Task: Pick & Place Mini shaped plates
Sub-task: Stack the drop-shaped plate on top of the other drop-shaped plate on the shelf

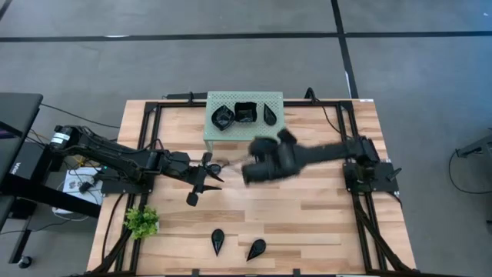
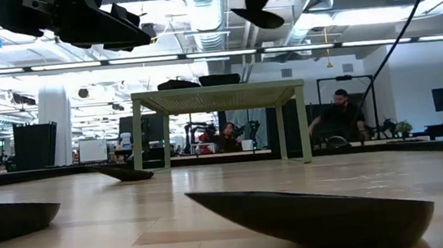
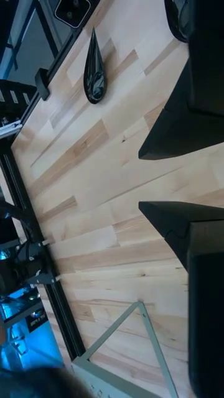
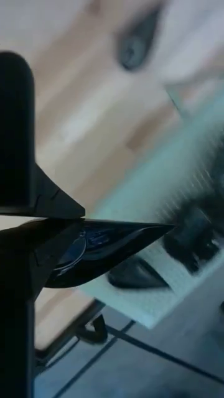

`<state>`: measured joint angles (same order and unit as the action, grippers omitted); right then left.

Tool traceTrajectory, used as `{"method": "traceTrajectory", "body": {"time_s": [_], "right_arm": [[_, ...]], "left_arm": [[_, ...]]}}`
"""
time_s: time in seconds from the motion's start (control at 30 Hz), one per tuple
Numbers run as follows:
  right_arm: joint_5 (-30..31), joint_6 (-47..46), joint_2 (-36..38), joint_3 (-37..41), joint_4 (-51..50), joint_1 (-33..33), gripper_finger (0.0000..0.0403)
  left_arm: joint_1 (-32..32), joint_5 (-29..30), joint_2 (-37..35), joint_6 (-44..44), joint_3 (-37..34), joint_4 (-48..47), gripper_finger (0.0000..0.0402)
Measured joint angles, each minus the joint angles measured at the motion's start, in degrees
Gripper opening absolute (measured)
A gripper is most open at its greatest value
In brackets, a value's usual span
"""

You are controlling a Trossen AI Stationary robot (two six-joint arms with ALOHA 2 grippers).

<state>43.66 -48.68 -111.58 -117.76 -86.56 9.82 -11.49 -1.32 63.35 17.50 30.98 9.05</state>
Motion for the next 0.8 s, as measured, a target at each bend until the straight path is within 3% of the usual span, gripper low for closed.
{"method": "traceTrajectory", "body": {"time_s": [0.1,0.2,0.4,0.53,0.8], "right_arm": [[-2.5,4.6,0.0,-2.3,1.5,-7.0,0.0005],[-9.7,7.0,-0.1,-2.3,4.4,-14.5,0.0005],[-12.4,7.1,-0.1,0.9,6.6,-25.0,0.0008],[-15.5,7.6,-0.2,2.6,10.5,-26.4,0.0008],[-15.7,5.9,-0.3,6.6,12.3,-24.5,0.0008]], "left_arm": [[0.0,0.0,0.0,0.0,0.0,0.0,0.0120],[0.0,0.0,0.0,0.0,0.0,0.0,0.0120],[0.0,0.0,0.0,0.0,0.0,0.0,0.0120],[0.0,0.0,0.0,0.0,0.0,0.0,0.0120],[0.0,0.0,0.0,0.0,0.0,0.0,0.0120]]}}
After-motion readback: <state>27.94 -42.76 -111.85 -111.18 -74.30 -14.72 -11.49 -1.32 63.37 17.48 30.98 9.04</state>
